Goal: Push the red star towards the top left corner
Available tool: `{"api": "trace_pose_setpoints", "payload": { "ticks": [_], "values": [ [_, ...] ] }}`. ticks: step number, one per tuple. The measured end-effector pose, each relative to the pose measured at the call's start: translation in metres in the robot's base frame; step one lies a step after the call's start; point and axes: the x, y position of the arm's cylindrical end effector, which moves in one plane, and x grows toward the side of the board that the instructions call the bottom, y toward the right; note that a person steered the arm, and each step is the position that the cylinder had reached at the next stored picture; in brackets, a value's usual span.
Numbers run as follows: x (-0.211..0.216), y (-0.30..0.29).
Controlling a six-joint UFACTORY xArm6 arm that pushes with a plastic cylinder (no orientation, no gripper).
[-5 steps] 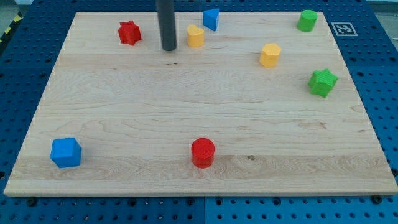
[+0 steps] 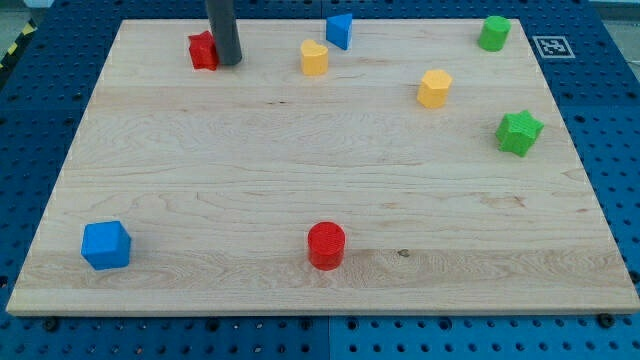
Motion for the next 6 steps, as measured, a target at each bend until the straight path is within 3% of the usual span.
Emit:
{"api": "trace_pose_setpoints", "payload": {
  "ticks": [2,6],
  "values": [
    [-0.001,-0.029],
    [0.002,-0.033]
  ]
}}
